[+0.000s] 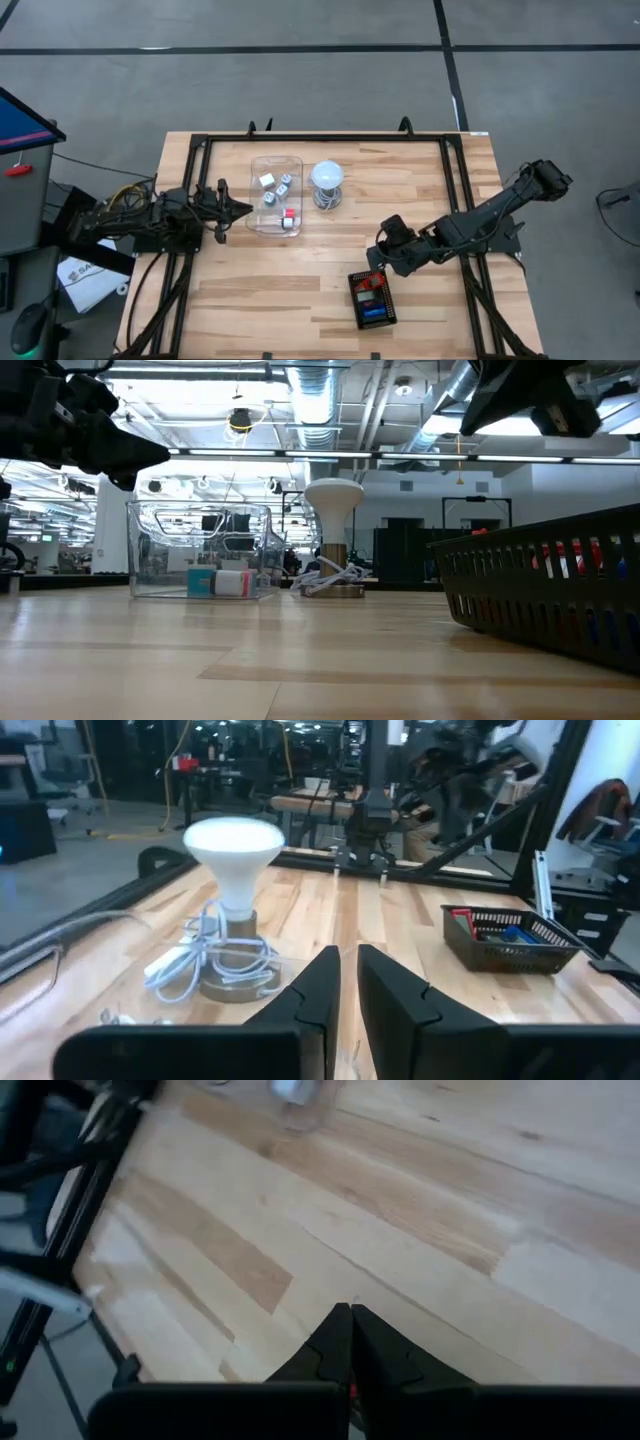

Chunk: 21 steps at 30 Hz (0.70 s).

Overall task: Pick & Place Office items
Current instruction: Return to Home Position

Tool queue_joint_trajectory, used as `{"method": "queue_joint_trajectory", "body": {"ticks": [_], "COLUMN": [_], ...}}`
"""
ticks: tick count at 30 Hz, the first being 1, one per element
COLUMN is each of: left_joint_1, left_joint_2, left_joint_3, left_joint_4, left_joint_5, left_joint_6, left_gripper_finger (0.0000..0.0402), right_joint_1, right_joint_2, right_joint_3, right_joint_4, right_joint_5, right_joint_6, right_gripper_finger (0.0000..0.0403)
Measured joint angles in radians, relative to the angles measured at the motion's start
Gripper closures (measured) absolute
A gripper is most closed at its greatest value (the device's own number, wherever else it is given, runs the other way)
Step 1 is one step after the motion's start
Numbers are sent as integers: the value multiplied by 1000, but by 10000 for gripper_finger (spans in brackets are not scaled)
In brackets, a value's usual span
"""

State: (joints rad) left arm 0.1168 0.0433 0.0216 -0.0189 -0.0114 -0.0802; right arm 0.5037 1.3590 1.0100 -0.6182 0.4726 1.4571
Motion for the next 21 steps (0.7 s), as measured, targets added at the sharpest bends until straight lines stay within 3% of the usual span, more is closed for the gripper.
{"method": "queue_joint_trajectory", "body": {"ticks": [5,10,16,21], "left_joint_1": [8,7,7,7], "left_joint_2": [39,82,112,123], "left_joint_3": [-2,-6,-5,-4], "left_joint_4": [14,84,105,105], "left_joint_5": [-7,-9,-10,-11], "left_joint_6": [-130,-134,-135,-135], "left_gripper_finger": [367,367,367,367], "right_joint_1": [-29,-137,-326,-445], "right_joint_2": [0,4,4,-25], "right_joint_3": [0,0,0,0], "right_joint_4": [169,395,612,622], "right_joint_5": [-37,-136,-379,-580], "right_joint_6": [-245,-527,-863,-1025], "right_gripper_finger": [403,403,403,403]}}
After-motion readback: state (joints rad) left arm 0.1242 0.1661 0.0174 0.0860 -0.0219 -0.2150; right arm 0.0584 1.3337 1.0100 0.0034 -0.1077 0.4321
